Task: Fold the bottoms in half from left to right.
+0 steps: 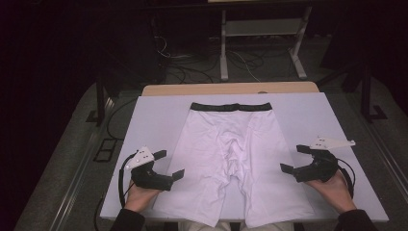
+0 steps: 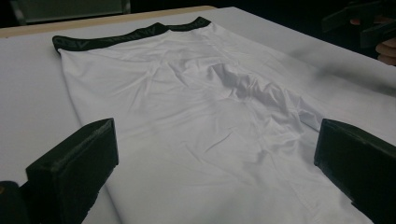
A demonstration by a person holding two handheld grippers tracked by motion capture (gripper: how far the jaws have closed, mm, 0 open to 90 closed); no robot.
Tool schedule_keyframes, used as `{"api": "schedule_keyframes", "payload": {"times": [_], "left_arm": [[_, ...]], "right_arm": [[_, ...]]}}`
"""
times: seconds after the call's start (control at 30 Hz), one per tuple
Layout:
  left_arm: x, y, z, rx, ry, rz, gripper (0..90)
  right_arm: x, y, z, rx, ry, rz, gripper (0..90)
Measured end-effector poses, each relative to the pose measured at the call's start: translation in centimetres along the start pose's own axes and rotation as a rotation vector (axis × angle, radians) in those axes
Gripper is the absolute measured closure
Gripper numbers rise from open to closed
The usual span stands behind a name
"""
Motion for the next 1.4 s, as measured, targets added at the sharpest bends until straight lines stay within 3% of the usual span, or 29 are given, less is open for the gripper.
{"api": "schedule_keyframes", "payload": {"times": [0.4, 0.6, 1.4], "left_arm": [[0.0, 0.0, 0.1, -0.002, -0.009, -0.004, 0.0], [0.0, 0.0, 0.0, -0.006, -0.008, -0.004, 0.0], [0.0, 0.0, -0.1, -0.01, -0.01, -0.005, 0.0]], "right_arm": [[1.9, 0.7, 0.1, 0.019, -0.015, -0.003, 0.0], [3.1, 1.1, 0.7, 0.034, -0.032, -0.024, 0.0], [6.8, 4.0, 2.4, 0.081, -0.107, -0.019, 0.0]]}}
Point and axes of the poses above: each handheld gripper's, and its own axes: y roughly forward along the jaws, x roughly out of its top, z roughly to its left, the point moved 4 cm from there along y, roughly forward along the jaws, and after that the axes turned 6 degrees about -z, right-handed, at the moved point
